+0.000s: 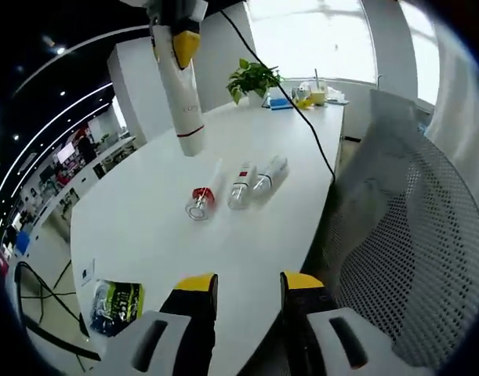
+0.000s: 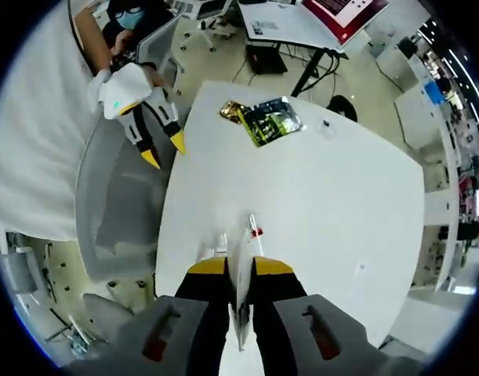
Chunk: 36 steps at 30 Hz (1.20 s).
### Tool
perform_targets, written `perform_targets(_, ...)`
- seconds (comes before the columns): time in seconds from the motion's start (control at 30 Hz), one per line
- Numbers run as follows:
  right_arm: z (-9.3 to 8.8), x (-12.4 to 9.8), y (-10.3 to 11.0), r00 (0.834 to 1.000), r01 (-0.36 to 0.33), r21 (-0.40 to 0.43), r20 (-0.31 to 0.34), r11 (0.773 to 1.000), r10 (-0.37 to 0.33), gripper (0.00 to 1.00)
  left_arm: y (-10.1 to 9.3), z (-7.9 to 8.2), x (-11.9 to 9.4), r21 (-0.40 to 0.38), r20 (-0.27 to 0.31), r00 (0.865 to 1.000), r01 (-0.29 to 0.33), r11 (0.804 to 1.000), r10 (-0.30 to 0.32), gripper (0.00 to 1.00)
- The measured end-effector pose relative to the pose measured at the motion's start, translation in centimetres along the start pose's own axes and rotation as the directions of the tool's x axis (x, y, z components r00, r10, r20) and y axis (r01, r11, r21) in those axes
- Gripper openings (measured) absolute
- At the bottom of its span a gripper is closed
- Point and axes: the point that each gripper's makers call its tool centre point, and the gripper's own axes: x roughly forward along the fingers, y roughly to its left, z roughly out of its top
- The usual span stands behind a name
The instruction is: Arrange the skincare products in the storage area until every visible bottle or jar stands upright without overlapping.
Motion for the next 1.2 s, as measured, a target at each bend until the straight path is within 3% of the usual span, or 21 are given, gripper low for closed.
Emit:
perform_targets(0.3, -1.7, -0.6, -4.3, 1.0, -0.001, 0.042, -0.007, 0.999, 0.001, 0.07, 0.1, 0.0, 0.0, -0.001, -0.002, 1.0, -0.006, 1.0, 0.006, 0.32)
perform_targets(0.83, -2.8, 0.3, -8.9, 0.998, -0.023, 0.061, -0.058, 0.998, 0.026, 0.07, 0.2, -0.5, 0.1, 0.007, -0.026, 1.0, -0.01, 1.0, 0.01, 0.26)
perform_targets(1.2, -3.8, 0.7, -12.2, 0.998, 0.005, 0.066, -0.064, 0.998, -0.001, 0.07, 0.3, -0.7, 0.1, 0.019, -0.039, 0.999, -0.02, 1.0, 0.021, 0.24)
